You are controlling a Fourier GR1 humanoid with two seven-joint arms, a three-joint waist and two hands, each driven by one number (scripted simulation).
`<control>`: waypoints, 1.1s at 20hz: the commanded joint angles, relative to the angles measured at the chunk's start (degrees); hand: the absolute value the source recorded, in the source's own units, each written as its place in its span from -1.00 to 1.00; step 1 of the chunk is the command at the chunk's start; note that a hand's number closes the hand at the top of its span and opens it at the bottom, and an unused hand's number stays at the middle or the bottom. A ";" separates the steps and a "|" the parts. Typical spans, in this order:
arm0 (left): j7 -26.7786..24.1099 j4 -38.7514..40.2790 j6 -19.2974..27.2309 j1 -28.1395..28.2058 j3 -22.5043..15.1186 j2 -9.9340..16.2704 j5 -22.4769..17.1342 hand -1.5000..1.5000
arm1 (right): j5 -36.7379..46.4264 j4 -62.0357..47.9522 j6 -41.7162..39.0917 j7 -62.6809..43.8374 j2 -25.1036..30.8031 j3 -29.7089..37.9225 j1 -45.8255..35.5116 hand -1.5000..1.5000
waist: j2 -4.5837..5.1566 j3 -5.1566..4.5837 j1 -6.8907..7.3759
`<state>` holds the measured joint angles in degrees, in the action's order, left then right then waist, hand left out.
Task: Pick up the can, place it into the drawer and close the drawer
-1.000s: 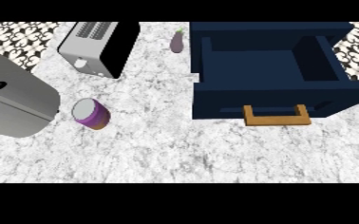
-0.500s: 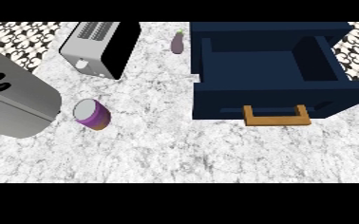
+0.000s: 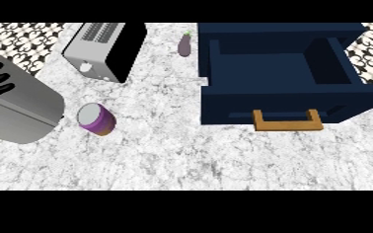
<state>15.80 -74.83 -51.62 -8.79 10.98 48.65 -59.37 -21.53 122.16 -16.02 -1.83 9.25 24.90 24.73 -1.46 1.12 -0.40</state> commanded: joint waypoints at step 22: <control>-35.41 39.80 0.75 -17.24 -1.80 -18.81 49.68 -1.00 | -5.20 -0.21 -7.82 -1.86 -1.09 8.40 1.15 -1.00 | 1.82 -1.23 -1.12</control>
<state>-12.19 -44.26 -49.40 -22.30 8.88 28.79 -15.75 -26.42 122.92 -22.36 -4.19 8.28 32.27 26.34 0.22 -0.09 -1.24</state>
